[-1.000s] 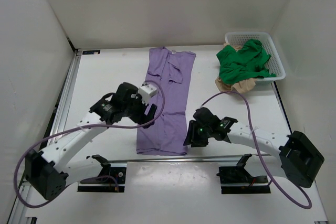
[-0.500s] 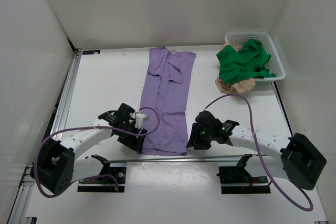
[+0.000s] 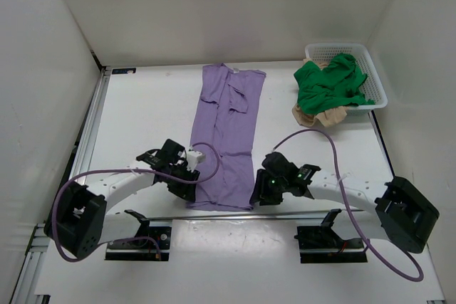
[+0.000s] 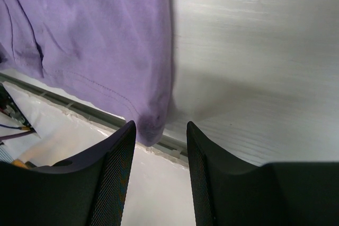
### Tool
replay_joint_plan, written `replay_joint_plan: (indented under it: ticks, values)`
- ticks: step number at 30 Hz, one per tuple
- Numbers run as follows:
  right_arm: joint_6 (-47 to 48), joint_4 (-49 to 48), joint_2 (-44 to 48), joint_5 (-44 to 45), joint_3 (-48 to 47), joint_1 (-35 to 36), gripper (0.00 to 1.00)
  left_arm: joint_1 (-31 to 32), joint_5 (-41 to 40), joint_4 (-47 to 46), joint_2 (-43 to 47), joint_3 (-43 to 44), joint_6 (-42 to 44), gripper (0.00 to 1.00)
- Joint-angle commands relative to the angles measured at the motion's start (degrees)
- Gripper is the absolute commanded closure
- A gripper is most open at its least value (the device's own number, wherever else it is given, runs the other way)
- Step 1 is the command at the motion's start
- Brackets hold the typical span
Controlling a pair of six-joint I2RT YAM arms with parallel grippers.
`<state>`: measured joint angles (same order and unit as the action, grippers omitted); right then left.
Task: Fold and stack the t-shirts
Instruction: Grab the bottom of the folded rectangular tshirt with both arms, then fold the folded rectangular tshirt in 1/3 of the way
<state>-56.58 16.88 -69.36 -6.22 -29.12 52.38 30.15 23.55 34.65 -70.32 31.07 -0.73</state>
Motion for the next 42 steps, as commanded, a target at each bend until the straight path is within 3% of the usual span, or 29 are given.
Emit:
replay_joint_plan:
  ticks: [1, 4, 6, 7, 8, 9, 13, 17, 19, 25, 31, 36, 42]
  values:
    - [0.15, -1.94, -0.86, -1.34, -0.58, 0.53, 0.52, 0.08, -0.08, -1.43, -0.78, -2.07, 0.73, 0.55]
    - [0.15, -2.47, -2.00, -1.96, -1.19, 1.06, 0.52, 0.08, -0.08, -2.66, -1.83, -2.59, 0.73, 0.57]
    - [0.15, -2.47, -2.53, -2.48, -1.20, 1.58, 0.52, 0.08, -0.08, -2.66, -1.83, -2.59, 0.73, 0.63]
    - [0.15, -2.47, -2.53, -2.48, -1.20, 1.58, 0.52, 0.08, -0.08, -2.66, -1.83, -2.59, 0.73, 0.69]
    - [0.15, -2.47, -2.53, -2.48, -1.20, 2.11, 0.52, 0.08, -0.08, -2.66, -1.83, -3.12, 0.73, 0.86]
    - [-0.46, -2.47, -3.14, -2.48, -1.20, 2.11, 0.52, 0.08, -0.08, -2.66, -1.83, -3.12, 0.73, 0.90]
    - [-0.46, -4.67, -4.81, -5.03, -1.20, 2.64, 0.59, 0.08, -1.57, 0.58, -0.52, -2.51, 0.73, 0.90]
    - [0.06, -4.67, -6.40, -7.92, -2.34, 3.17, 0.94, 0.08, -2.46, 7.60, 1.32, -1.37, 0.73, 0.90]
    - [0.06, -4.67, -6.40, -8.46, -1.82, 3.87, 1.00, 0.60, -2.98, 10.33, 2.11, -0.67, 0.73, 0.90]
    - [0.59, -0.37, -0.34, -7.68, -1.81, 5.01, 1.00, 1.23, -1.94, 17.90, 3.35, 3.91, 0.73, 0.90]
    - [4.45, 8.05, 0.28, -4.16, -11.73, 4.32, 1.00, 1.75, 1.94, 18.70, 1.51, 12.77, 0.73, 0.90]
    - [7.97, 12.99, -2.61, -2.92, -20.86, -1.21, 1.00, -4.11, 1.06, 23.35, -4.45, 23.75, 0.73, 0.90]
    - [16.93, 15.54, -12.27, -2.31, -32.12, -10.71, 1.00, -12.47, 0.26, 24.67, -15.44, 34.30, 0.73, 0.90]
